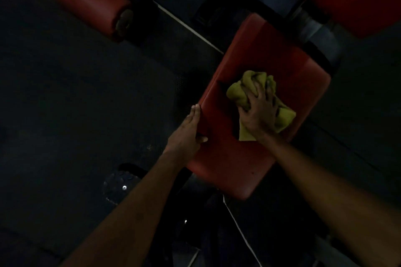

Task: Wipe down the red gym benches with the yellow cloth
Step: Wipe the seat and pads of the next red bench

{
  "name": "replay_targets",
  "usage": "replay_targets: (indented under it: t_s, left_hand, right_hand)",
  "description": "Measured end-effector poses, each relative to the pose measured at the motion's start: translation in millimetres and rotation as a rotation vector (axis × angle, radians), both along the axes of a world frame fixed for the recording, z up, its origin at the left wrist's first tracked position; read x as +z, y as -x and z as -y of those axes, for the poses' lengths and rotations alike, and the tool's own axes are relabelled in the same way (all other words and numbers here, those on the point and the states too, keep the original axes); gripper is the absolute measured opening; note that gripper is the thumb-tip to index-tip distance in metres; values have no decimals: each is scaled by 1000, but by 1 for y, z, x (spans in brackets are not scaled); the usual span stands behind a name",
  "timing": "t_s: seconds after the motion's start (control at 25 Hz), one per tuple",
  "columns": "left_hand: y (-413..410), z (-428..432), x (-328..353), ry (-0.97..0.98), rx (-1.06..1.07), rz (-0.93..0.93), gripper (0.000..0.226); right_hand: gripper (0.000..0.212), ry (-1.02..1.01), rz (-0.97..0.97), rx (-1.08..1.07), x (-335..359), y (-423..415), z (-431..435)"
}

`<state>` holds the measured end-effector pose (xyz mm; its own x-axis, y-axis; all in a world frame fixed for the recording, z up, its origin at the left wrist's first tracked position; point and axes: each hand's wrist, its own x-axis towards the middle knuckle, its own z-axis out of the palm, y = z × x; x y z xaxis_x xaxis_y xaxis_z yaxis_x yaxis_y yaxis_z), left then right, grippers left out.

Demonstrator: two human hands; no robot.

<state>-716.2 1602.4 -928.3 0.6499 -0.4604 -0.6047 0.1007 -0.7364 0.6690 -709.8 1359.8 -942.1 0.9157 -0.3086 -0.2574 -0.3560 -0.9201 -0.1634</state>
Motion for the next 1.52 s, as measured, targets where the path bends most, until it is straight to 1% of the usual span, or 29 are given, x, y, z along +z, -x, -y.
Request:
replay_targets:
  t_s: [0.08, 0.12, 0.16, 0.2, 0.24, 0.32, 0.36, 0.44, 0.48, 0.52, 0.64, 0.68, 0.72, 0.8, 0.84, 0.92, 1.0, 1.12, 1.2, 1.28, 1.32, 1.4, 1.44, 1.52]
  left_hand:
    - [0, 1, -1, 15, 37, -10, 105]
    - [1, 3, -1, 19, 49, -6, 106]
    - [1, 5, -1, 14, 52, -4, 106]
    - [1, 6, 0, 5, 55, -8, 106]
    - [2, 6, -1, -2, 63, -17, 105]
    - [2, 7, -2, -7, 69, -29, 104]
    - [2, 7, -2, -7, 64, -27, 104]
    - [2, 8, -3, -10, 70, -24, 104]
    - [3, 7, -3, -18, 76, -31, 104]
    - [4, 7, -3, -24, 82, -40, 104]
    - [4, 6, -4, 4, 71, -26, 105]
    - [3, 6, -6, 11, 70, -28, 105]
    - [3, 6, -8, 13, 70, -29, 105]
    - [5, 7, -12, 14, 79, -15, 106]
    - [6, 7, -13, 18, 86, -7, 107]
    - [5, 8, -15, 27, 73, -10, 108]
    - [7, 7, -16, 30, 69, -17, 106]
    - [6, 5, -16, 55, 73, -12, 106]
    - [4, 2, -20, 104, 92, -48, 107]
    - [3, -5, -21, 154, 137, -66, 107]
    - [4, -8, -21, 168, 181, -63, 102]
    - [11, -16, -21, 175, 320, -63, 80]
    - [16, -22, -23, 160, 388, -70, 67]
    - [27, -37, -27, 162, 528, -170, 43]
  right_hand:
    - [68, -58, -25, 366, 8, -20, 15]
    - [71, -66, -44, 478, 12, -34, 24]
    - [72, -63, -55, 534, 13, -50, 34]
    - [71, -61, -57, 521, 12, -69, 40]
    - [69, -70, -39, 444, 11, -91, 42]
    - [61, -81, 23, 184, 6, -139, 37]
    - [59, -47, 17, 83, 5, -161, 29]
    - [58, 60, -53, 26, 5, -181, 9]
    - [58, 92, -72, 72, 6, -178, -1]
    - [59, 102, -76, 186, 8, -169, -8]
    - [68, 3, -107, 702, 14, -143, 14]
    - [70, -35, -101, 785, 13, -152, 30]
    - [70, -78, -68, 757, 11, -165, 46]
    - [66, -159, 29, 529, 8, -189, 59]
    - [61, -155, 88, 432, 6, -197, 60]
    - [54, -80, 167, 329, 0, -206, 54]
    - [52, -39, 176, 226, -2, -207, 41]
    - [52, -45, 144, 25, -1, -193, 18]
    - [52, -43, 123, 45, 6, -177, 4]
    - [52, -37, 82, 144, 9, -147, -11]
    - [52, -32, 71, 186, 10, -129, -19]
    - [55, -28, 50, 285, 11, -93, -29]
    - [57, -33, 35, 370, 11, -78, -30]
    - [59, -51, 17, 496, 11, -74, -24]
